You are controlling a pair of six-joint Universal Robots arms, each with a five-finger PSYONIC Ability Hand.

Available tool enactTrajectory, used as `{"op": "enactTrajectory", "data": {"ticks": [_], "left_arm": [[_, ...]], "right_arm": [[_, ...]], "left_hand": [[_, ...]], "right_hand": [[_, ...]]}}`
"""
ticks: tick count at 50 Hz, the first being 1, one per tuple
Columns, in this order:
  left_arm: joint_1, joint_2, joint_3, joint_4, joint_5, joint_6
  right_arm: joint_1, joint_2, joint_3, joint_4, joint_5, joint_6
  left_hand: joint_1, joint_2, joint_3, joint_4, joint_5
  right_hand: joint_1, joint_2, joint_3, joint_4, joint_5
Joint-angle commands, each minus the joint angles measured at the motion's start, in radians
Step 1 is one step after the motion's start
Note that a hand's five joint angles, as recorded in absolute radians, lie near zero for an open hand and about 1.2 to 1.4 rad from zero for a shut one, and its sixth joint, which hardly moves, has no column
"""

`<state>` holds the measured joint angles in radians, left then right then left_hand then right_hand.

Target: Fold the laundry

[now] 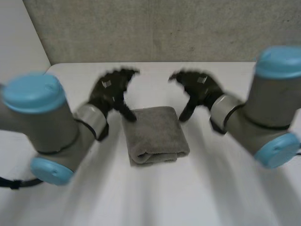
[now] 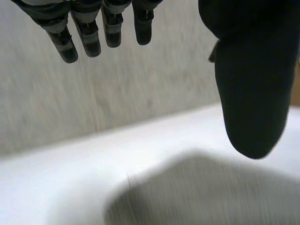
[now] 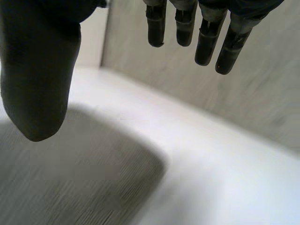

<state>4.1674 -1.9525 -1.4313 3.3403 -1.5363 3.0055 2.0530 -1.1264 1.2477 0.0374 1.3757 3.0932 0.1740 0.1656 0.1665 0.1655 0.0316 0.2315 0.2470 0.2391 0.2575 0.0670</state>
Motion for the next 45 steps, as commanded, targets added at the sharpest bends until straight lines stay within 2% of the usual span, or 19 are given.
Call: {"op": "enactTrajectory", "data": {"ticks": [1,2,3,4,5,7,10,28,30,32,33,35,38,40,41,43,44,45], "left_arm": [[0.002,0.181,0.178,-0.252,-0.086,0.007],[0.004,0.187,0.227,-0.328,-0.12,0.012],[0.004,0.187,0.227,-0.329,-0.12,0.012],[0.007,0.188,0.267,-0.405,-0.149,0.018],[0.007,0.188,0.267,-0.406,-0.15,0.018],[0.013,0.193,0.319,-0.54,-0.192,0.036],[0.026,0.198,0.324,-0.607,-0.194,0.046],[0.039,0.245,0.316,-0.604,-0.196,0.052],[0.039,0.251,0.315,-0.601,-0.196,0.052],[0.039,0.256,0.311,-0.593,-0.196,0.052],[0.039,0.262,0.304,-0.581,-0.196,0.052],[0.037,0.271,0.292,-0.561,-0.196,0.052],[0.036,0.29,0.264,-0.512,-0.196,0.052],[0.036,0.296,0.252,-0.487,-0.196,0.053],[0.036,0.299,0.241,-0.469,-0.194,0.055],[0.036,0.3,0.236,-0.46,-0.194,0.058],[0.036,0.3,0.233,-0.456,-0.194,0.068],[0.036,0.3,0.232,-0.455,-0.194,0.082]], "right_arm": [[-0.04,-0.2,-0.007,0.013,0.149,0.016],[-0.045,-0.226,-0.008,0.034,0.214,0.009],[-0.045,-0.227,-0.008,0.035,0.215,0.008],[-0.05,-0.239,-0.014,0.062,0.265,0.001],[-0.05,-0.24,-0.027,0.091,0.294,-0.005],[-0.05,-0.242,-0.04,0.12,0.296,-0.013],[-0.051,-0.242,-0.062,0.159,0.286,-0.022],[-0.045,-0.242,-0.073,0.176,0.27,-0.042],[-0.042,-0.24,-0.073,0.174,0.255,-0.048],[-0.037,-0.234,-0.059,0.167,0.189,-0.082],[-0.037,-0.234,-0.059,0.167,0.189,-0.082],[-0.034,-0.198,-0.048,0.171,0.094,-0.126],[-0.034,-0.168,-0.051,0.174,0.048,-0.145],[-0.025,-0.113,-0.057,0.177,-0.036,-0.143],[-0.025,-0.113,-0.057,0.177,-0.037,-0.143],[0.025,-0.02,-0.08,0.164,-0.085,-0.13],[0.026,-0.019,-0.08,0.164,-0.086,-0.13],[0.051,0.038,-0.109,0.162,-0.09,-0.128]], "left_hand": [[0.007,0.016,0.015,0.016,-0.025],[0.007,0.016,0.015,0.016,-0.025],[0.007,0.016,0.015,0.016,-0.025],[0.007,0.016,0.015,0.016,-0.025],[0.007,0.016,0.015,0.016,-0.025],[0.001,0.01,0.009,0.01,-0.031],[0.001,0.009,0.008,0.009,-0.032],[0.001,0.009,0.008,0.009,-0.032],[0.001,0.009,0.008,0.009,-0.032],[0.001,0.009,0.008,0.009,-0.032],[0.001,0.009,0.008,0.009,-0.032],[0.001,0.009,0.008,0.009,-0.032],[0.001,0.009,0.008,0.009,-0.032],[0.001,0.009,0.008,0.009,-0.032],[0.001,0.009,0.008,0.009,-0.032],[0.001,0.009,0.008,0.009,-0.032],[0.001,0.009,0.008,0.009,-0.032],[0.001,0.009,0.008,0.009,-0.032]], "right_hand": [[-0.057,-0.072,-0.065,-0.083,-0.067],[-0.057,-0.072,-0.065,-0.083,-0.067],[-0.057,-0.072,-0.065,-0.083,-0.067],[-0.057,-0.072,-0.065,-0.083,-0.067],[-0.057,-0.072,-0.065,-0.083,-0.067],[-0.057,-0.072,-0.065,-0.083,-0.067],[-0.057,-0.072,-0.065,-0.083,-0.067],[-0.057,-0.072,-0.065,-0.083,-0.067],[-0.057,-0.072,-0.065,-0.083,-0.067],[-0.057,-0.072,-0.065,-0.083,-0.067],[-0.057,-0.072,-0.065,-0.083,-0.067],[-0.057,-0.072,-0.065,-0.083,-0.067],[-0.057,-0.072,-0.065,-0.083,-0.067],[-0.057,-0.072,-0.065,-0.083,-0.067],[-0.057,-0.072,-0.065,-0.083,-0.067],[-0.057,-0.072,-0.065,-0.083,-0.067],[-0.057,-0.072,-0.065,-0.083,-0.067],[-0.057,-0.072,-0.065,-0.083,-0.067]]}}
